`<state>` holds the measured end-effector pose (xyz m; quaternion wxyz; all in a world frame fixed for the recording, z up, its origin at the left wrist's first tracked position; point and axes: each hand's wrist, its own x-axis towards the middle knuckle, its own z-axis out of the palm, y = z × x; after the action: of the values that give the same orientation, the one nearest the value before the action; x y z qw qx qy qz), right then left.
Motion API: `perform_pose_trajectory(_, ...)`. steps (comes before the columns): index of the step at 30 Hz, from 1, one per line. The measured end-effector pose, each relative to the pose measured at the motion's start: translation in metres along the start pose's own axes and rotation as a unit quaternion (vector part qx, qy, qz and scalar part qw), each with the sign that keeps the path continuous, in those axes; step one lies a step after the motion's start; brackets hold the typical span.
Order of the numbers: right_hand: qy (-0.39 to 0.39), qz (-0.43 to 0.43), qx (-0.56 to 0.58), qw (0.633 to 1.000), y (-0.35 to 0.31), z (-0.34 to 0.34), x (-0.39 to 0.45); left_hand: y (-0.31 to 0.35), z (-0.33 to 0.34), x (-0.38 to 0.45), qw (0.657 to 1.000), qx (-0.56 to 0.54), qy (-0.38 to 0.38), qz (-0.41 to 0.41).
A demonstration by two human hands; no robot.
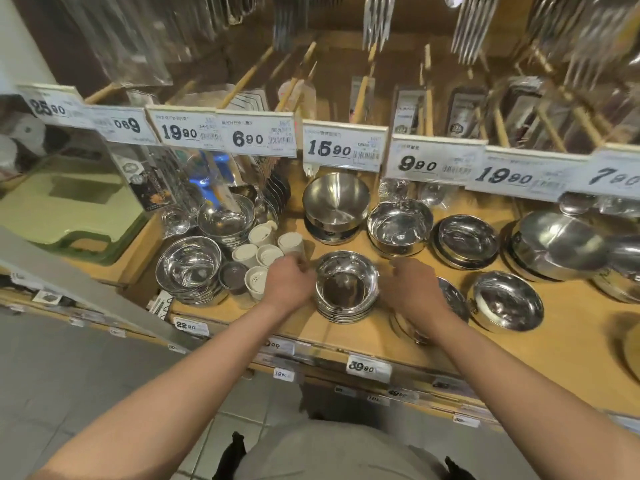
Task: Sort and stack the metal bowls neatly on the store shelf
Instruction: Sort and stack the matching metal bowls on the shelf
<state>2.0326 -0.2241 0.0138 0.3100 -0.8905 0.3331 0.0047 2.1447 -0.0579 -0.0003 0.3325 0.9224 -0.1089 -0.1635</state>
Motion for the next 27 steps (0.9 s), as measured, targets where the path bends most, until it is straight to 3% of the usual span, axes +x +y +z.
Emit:
perform_pose_trajectory(4,0.005,-0.018,0.067,0.998,0.027,-0.034,0.001,0.023,-0.004,-0.008,0.997,-0.073,0.018,0.013)
perform_pose_trajectory(12,0.009,-0.013,0.147,0.989,0.098,-0.074,0.011,0.062,-0.001,-0.015,0.96,-0.267,-0.021,-0.079)
perform_pose_trajectory(22,-0.029,-0.016,0.192,0.981,0.125,-0.07,0.014,0.063,0.011,0.01,0.962,-0.257,-0.006,-0.096)
perform_pose_trajectory(27,0.012,0.062,0.21,0.976,0.139,-0.069,0.022,0.061,0.016,0.04,0.969,-0.222,0.005,-0.108)
